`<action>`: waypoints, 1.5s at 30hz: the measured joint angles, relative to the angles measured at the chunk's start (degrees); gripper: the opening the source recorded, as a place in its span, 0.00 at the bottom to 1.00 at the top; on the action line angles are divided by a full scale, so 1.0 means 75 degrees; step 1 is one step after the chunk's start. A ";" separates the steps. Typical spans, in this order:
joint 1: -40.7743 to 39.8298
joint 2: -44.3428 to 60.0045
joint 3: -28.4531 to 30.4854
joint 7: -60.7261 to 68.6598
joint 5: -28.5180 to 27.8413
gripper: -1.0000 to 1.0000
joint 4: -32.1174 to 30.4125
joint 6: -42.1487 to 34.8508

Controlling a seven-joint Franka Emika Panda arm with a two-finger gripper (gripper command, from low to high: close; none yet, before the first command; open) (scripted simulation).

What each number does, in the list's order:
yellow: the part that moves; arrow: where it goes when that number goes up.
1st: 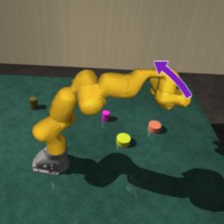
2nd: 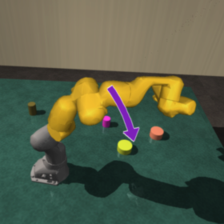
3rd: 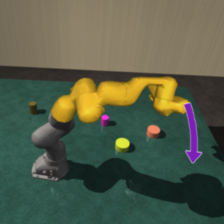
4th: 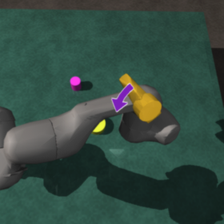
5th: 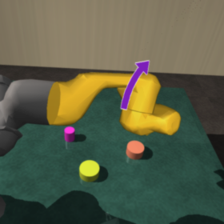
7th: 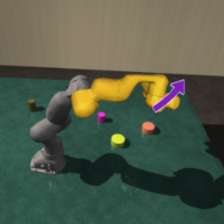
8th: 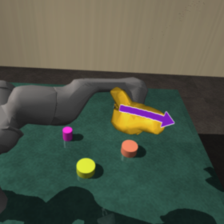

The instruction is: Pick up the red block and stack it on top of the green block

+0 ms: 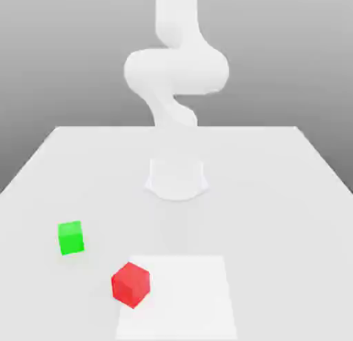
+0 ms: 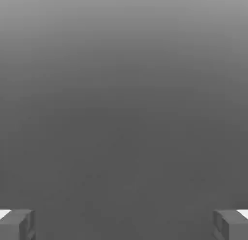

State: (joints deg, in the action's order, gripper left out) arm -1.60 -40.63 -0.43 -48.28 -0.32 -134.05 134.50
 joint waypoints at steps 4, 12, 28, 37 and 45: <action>-0.0336 0.1158 -0.0068 -0.0548 -0.0079 0.50 -0.0504 0.0603; -0.0867 0.3379 -0.0058 -0.1587 -0.0215 0.50 -0.1470 0.1758; -0.1286 0.7509 0.0096 -0.2471 0.0098 0.00 -0.2387 0.4422; -0.1308 0.6916 0.0079 -0.2500 0.0067 0.00 -0.2475 0.3922; -0.2555 0.5264 0.0540 -0.2544 -0.0568 0.00 -0.3098 0.2918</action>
State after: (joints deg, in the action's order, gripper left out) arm -20.77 -1.15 3.63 -67.36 -4.58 -157.29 156.38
